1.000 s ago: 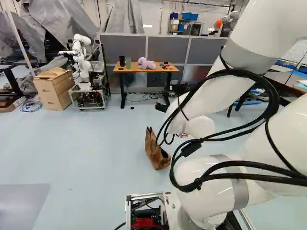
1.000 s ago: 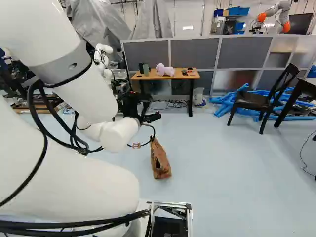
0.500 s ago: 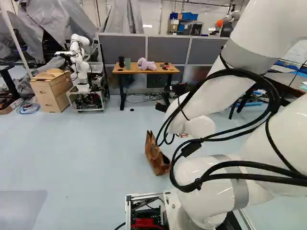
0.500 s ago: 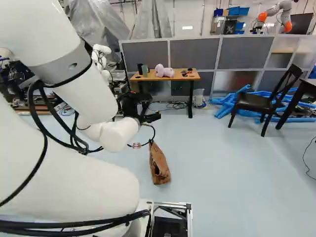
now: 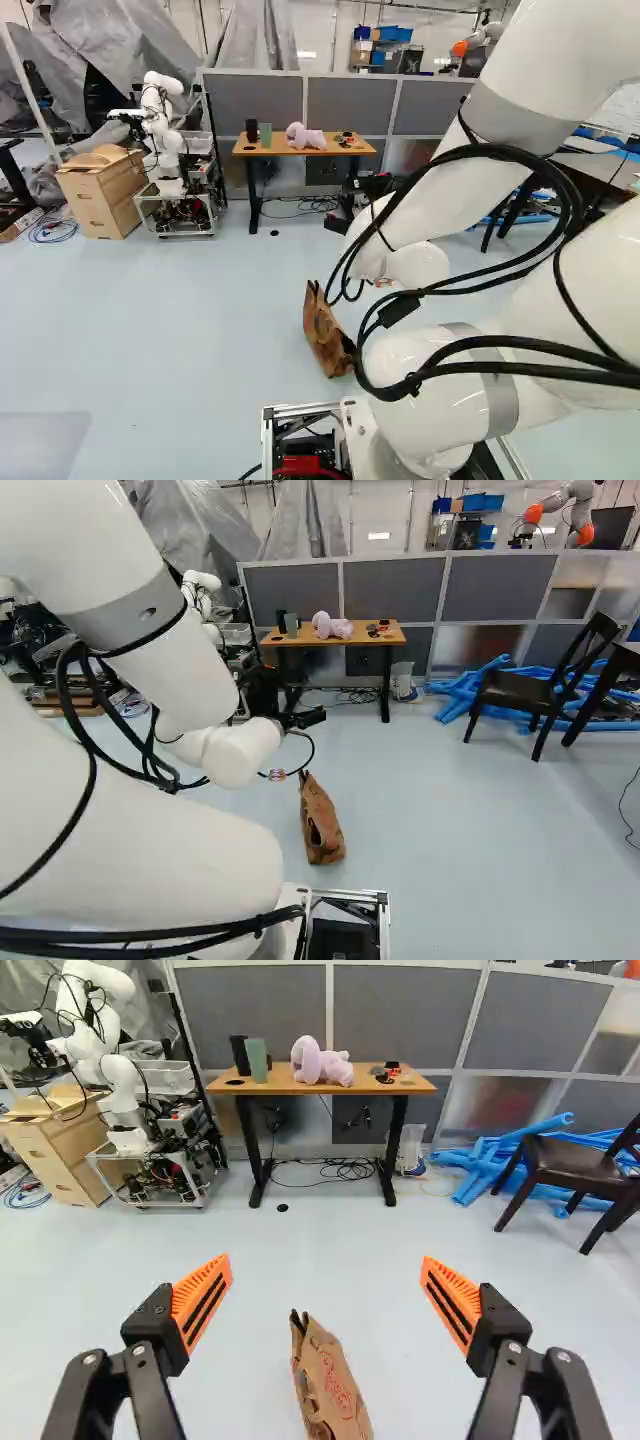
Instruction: Pick up the bag on the ground and place it on the table
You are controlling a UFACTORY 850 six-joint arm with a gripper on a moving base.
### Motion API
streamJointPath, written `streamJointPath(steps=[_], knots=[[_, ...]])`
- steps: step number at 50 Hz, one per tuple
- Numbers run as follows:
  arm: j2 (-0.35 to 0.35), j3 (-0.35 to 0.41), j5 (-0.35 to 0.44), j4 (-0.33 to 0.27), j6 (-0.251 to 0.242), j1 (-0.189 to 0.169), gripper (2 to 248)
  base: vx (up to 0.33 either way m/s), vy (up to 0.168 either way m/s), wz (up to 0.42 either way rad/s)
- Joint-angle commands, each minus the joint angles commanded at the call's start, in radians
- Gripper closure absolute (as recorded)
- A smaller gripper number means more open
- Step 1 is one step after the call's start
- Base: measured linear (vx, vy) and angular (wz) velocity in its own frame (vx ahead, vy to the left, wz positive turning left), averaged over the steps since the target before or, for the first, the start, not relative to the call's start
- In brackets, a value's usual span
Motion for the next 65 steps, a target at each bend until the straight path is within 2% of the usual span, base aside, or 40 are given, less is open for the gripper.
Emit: streamJointPath(steps=[14,27,37,49,65], knots=[[0.000,0.000,0.000,0.000,0.000,0.000,3,0.090,0.001,-0.006],[-0.035,-0.029,0.000,0.000,0.000,0.002,3,0.023,0.001,-0.002],[-0.083,-0.072,-0.017,0.000,0.000,0.021,3,0.000,0.000,0.000],[-0.150,-0.133,-0.086,0.000,0.000,0.051,3,0.000,0.000,0.000],[-0.253,-0.217,-0.215,0.000,0.000,0.093,3,0.000,0.000,0.000]])
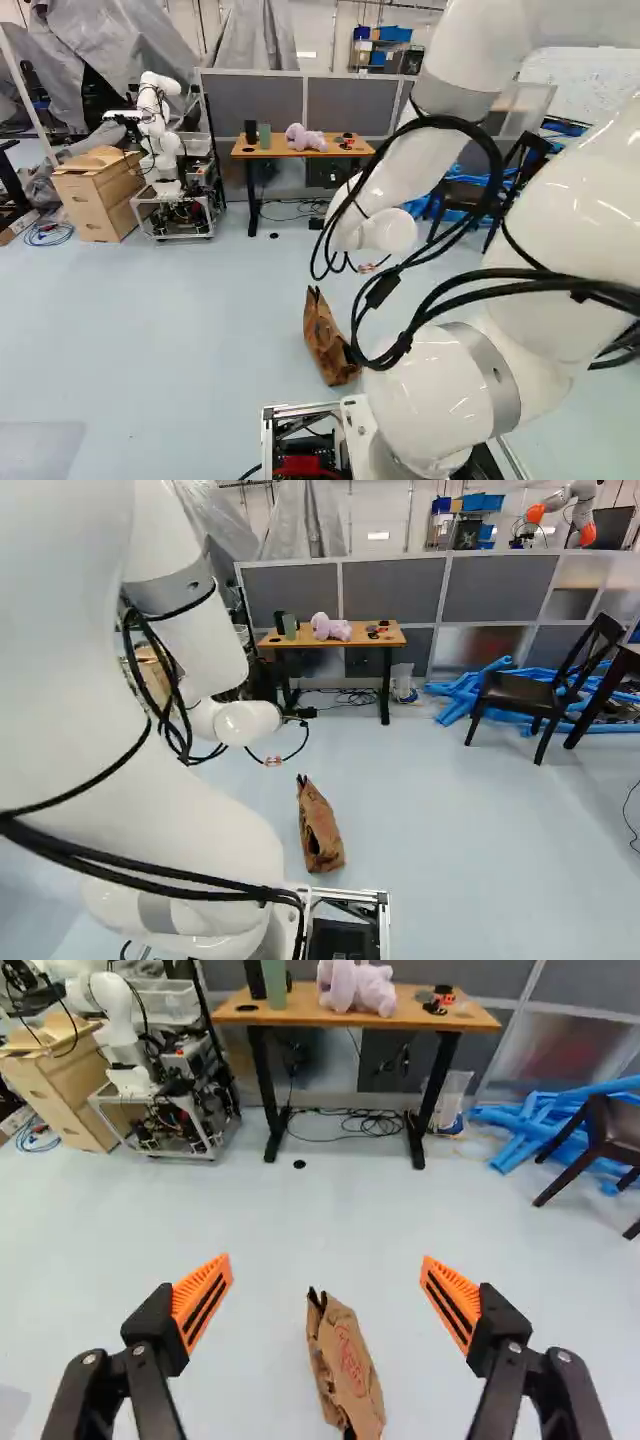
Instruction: Pick up the bag on the ground and place it on the table
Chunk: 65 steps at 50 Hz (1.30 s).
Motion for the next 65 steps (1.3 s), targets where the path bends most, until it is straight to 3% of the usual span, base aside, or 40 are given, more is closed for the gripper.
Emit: streamJointPath(steps=[37,49,65], knots=[[-0.315,-0.239,-0.310,0.000,0.000,0.066,3,0.000,0.000,0.000],[-0.402,-0.311,-0.331,0.000,0.000,0.068,3,0.000,0.000,0.000],[-0.472,-0.348,-0.332,0.000,0.000,0.068,3,0.000,0.000,0.000]])
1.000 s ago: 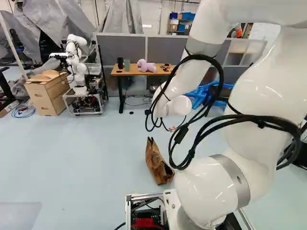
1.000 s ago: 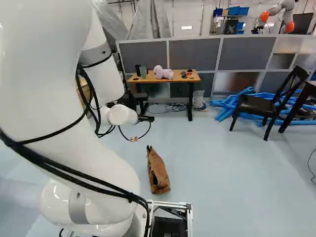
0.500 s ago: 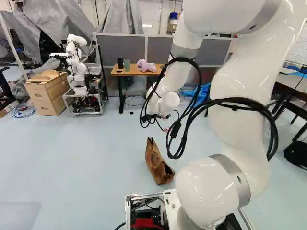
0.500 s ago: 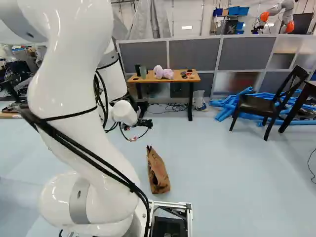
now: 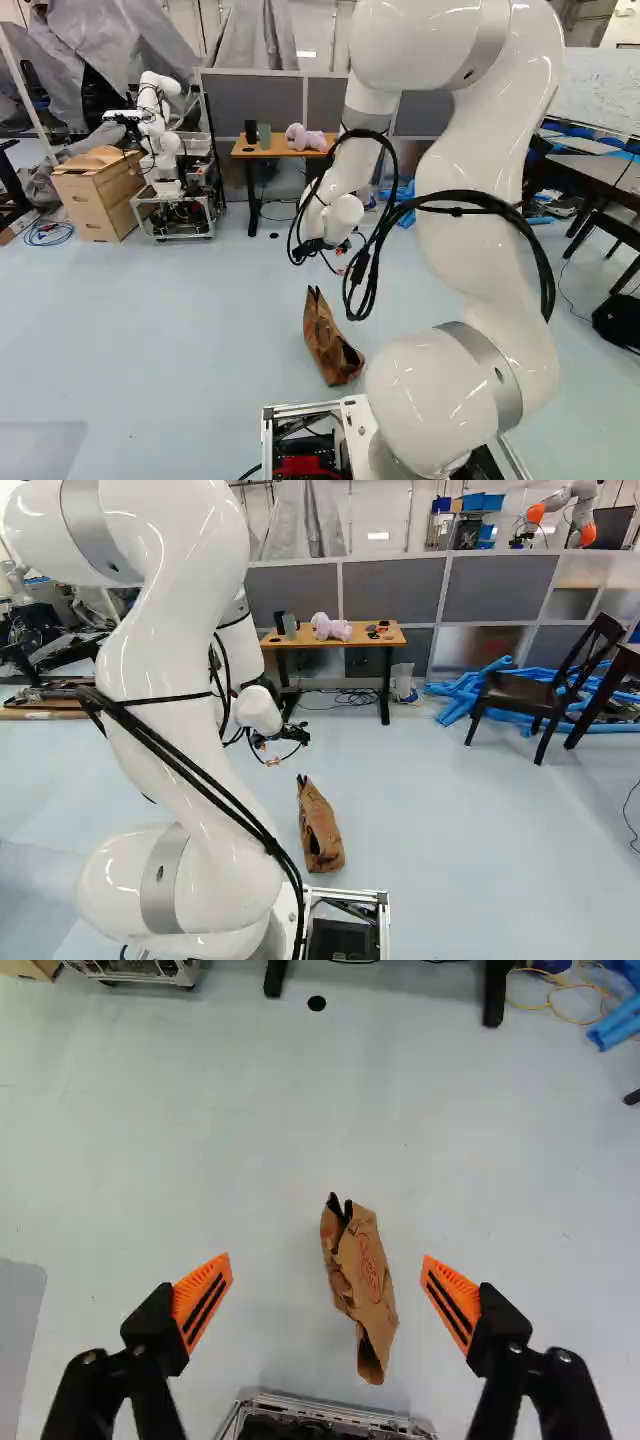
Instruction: Pick up the bag on the ground and place it on the table
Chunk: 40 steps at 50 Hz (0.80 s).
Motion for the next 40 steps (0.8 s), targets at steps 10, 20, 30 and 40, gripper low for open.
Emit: streamJointPath(steps=[10,20,30,40], knots=[[-0.040,-0.019,0.000,0.000,0.000,0.000,3,0.000,0.000,0.000],[-0.081,-0.039,0.000,0.000,0.000,0.000,3,0.000,0.000,0.000],[-0.121,-0.059,0.000,0.000,0.000,0.000,3,0.000,0.000,0.000],[-0.161,-0.080,0.000,0.000,0.000,0.000,3,0.000,0.000,0.000]])
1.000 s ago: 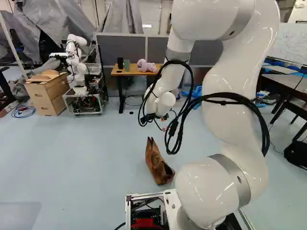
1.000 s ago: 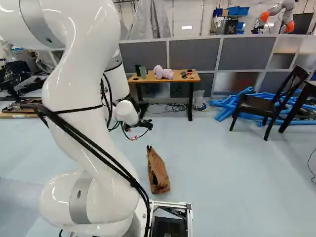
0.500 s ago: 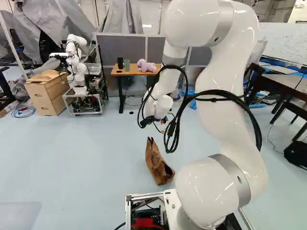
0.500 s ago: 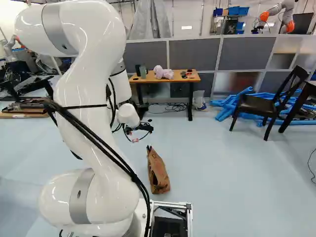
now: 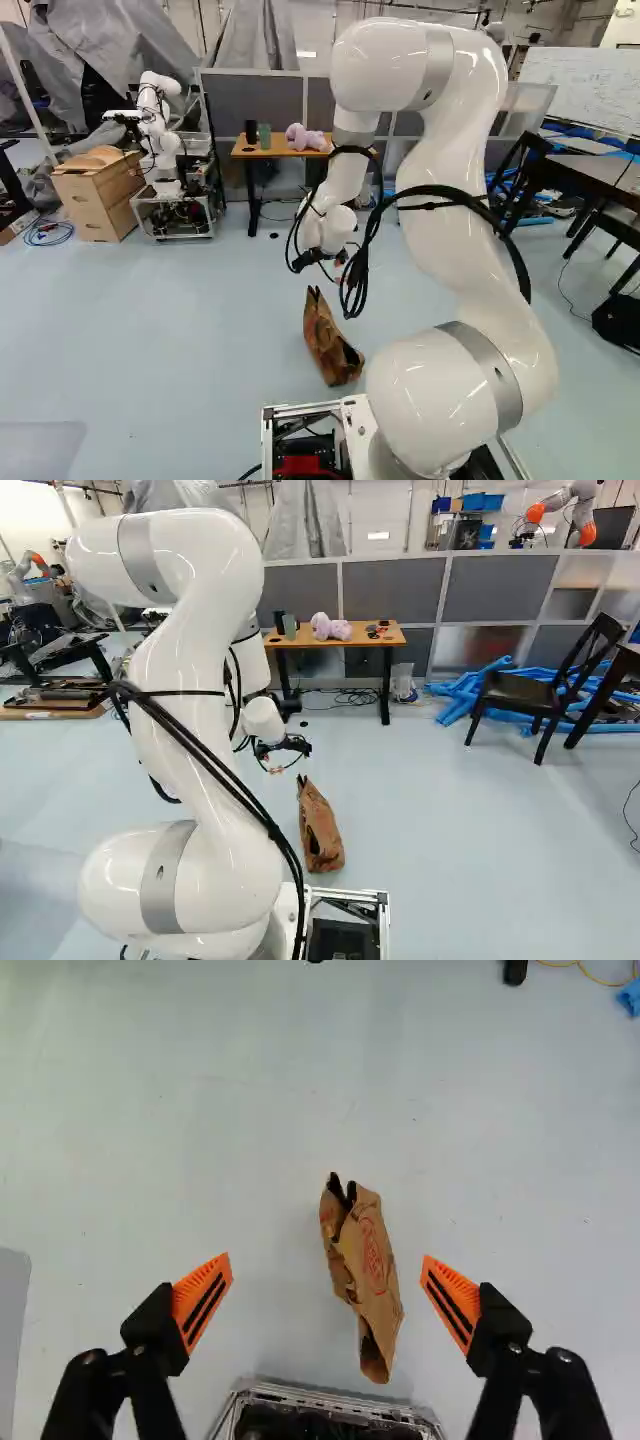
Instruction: Pick up the bag on the ground and place it on the table
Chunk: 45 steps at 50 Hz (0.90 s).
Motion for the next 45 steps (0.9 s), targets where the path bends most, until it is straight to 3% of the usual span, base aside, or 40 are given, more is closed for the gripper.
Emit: streamJointPath(steps=[45], knots=[[-0.179,-0.101,0.000,0.000,0.000,0.000,3,0.000,0.000,0.000]])
